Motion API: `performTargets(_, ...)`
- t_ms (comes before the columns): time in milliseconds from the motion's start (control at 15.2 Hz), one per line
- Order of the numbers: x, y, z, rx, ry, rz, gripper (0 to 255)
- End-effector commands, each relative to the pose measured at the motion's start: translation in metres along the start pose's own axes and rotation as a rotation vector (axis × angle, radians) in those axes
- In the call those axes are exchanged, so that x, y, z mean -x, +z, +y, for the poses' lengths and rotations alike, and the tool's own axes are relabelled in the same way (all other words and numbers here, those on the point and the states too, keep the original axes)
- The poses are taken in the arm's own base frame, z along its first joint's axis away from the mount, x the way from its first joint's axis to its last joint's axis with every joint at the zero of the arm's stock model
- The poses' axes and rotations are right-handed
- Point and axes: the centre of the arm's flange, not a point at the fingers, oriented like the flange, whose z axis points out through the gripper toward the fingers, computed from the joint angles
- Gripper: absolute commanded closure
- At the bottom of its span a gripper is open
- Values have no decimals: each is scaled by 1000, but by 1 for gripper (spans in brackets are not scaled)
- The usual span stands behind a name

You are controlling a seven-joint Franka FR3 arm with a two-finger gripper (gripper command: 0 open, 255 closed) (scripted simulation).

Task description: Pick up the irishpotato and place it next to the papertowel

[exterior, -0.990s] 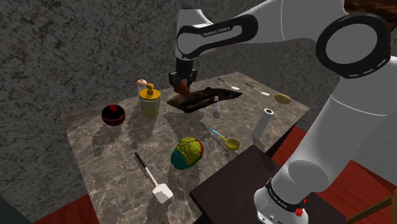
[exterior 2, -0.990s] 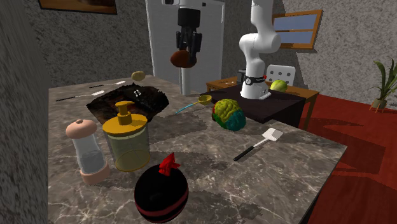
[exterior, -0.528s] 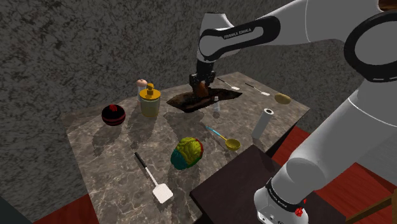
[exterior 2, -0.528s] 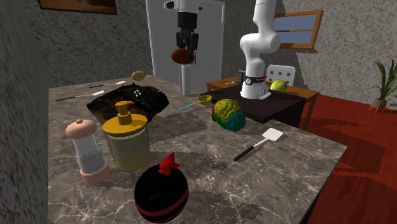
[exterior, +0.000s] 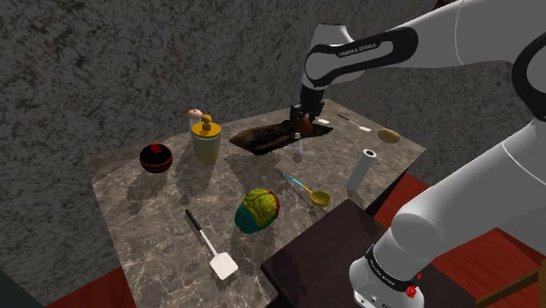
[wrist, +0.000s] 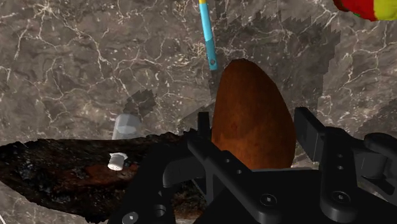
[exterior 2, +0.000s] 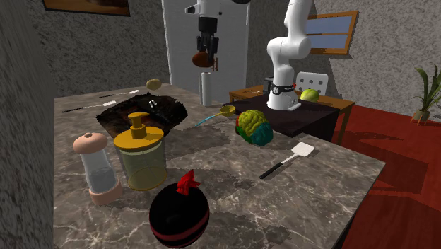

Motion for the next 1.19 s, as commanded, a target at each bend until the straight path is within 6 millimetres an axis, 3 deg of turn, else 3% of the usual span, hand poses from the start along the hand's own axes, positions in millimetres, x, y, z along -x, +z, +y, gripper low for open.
performTargets(0, 13, 3, 24, -1, -2, 0, 255)
performTargets(1122, 117, 10, 221, -1, -2, 0, 255)
